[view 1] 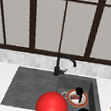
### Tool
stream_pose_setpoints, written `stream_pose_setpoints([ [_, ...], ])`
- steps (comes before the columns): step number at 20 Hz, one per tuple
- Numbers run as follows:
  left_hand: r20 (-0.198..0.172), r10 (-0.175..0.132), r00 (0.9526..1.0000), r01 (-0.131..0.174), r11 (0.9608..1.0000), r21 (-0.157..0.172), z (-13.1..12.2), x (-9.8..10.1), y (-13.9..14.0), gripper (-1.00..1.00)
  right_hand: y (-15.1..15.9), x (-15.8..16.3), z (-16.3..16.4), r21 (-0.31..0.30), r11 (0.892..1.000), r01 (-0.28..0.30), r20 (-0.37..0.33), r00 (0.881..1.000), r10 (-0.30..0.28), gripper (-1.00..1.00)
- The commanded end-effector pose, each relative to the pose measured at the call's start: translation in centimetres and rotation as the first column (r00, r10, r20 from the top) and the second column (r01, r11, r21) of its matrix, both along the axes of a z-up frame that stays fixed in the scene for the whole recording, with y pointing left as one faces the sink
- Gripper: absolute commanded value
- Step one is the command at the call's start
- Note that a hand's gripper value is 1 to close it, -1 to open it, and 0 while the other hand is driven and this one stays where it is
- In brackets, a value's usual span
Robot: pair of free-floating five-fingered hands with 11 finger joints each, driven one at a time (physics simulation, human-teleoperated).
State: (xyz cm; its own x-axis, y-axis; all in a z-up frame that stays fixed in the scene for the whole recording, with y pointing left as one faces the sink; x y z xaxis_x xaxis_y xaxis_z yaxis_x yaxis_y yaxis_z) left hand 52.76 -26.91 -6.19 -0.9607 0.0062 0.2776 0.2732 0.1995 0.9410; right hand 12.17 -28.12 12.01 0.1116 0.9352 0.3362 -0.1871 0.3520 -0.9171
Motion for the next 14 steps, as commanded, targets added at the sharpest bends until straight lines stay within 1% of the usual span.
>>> stream_pose_setpoints([
  [1,-0.038,0.022,0.9991,-0.021,0.9997,0.016,0.6,-1.5,-0.5,-1.0,0.0,0.0,0.0,0.0,1.0,0.0,0.0,1.0,0.0,0.0],
  [2,-0.055,0.018,0.9983,-0.018,0.9997,0.016,1.1,-1.9,-0.6,-1.0,0.0,0.0,0.0,0.0,1.0,0.0,0.0,1.0,0.0,0.0],
  [3,-0.069,0.017,0.9975,-0.016,0.9998,0.009,1.3,-2.5,-0.5,-1.0,0.0,0.0,0.0,0.0,1.0,0.0,0.0,1.0,0.0,0.0],
  [4,-0.086,0.022,0.9961,-0.021,0.9998,0.004,1.4,-2.9,-0.4,-1.0,0.0,0.0,0.0,0.0,1.0,0.0,0.0,1.0,0.0,0.0],
  [5,-0.117,0.032,0.9926,-0.032,0.9995,0.003,1.1,-2.9,-0.3,-1.0,0.0,0.0,0.0,0.0,1.0,0.0,0.0,1.0,0.0,0.0],
  [6,-0.146,0.037,0.9886,-0.037,0.9993,0.004,1.0,-2.2,0.5,-1.0,0.0,0.0,0.0,0.0,1.0,0.0,0.0,1.0,0.0,0.0],
  [7,-0.158,0.032,0.9869,-0.032,0.9995,0.004,1.1,-2.2,0.9,-1.0,0.0,0.0,0.0,0.0,1.0,0.0,0.0,1.0,0.0,0.0],
  [9,-0.191,0.014,0.9816,-0.013,0.9999,0.003,1.1,-1.9,1.4,-1.0,0.0,0.0,0.0,0.0,1.0,0.0,0.0,1.0,0.0,0.0],
  [10,-0.208,0.001,0.9781,0.0,1.0,0.003,1.1,-1.6,1.7,-1.0,0.0,0.0,0.0,0.0,1.0,0.0,0.0,1.0,0.0,0.0],
  [11,-0.226,-0.005,0.9741,0.005,1.0,0.002,1.0,-1.4,2.1,-1.0,0.0,0.0,0.0,0.0,1.0,0.0,0.0,1.0,0.0,0.0],
  [13,-0.262,-0.018,0.965,0.018,0.9998,-0.001,0.8,-0.9,2.8,-1.0,0.0,0.0,0.0,0.0,1.0,0.0,0.0,1.0,0.0,0.0],
  [14,-0.278,-0.028,0.9601,0.026,0.9996,-0.011,0.6,-0.5,3.2,-1.0,0.0,0.0,0.0,0.0,1.0,0.0,0.0,1.0,0.0,0.0],
])
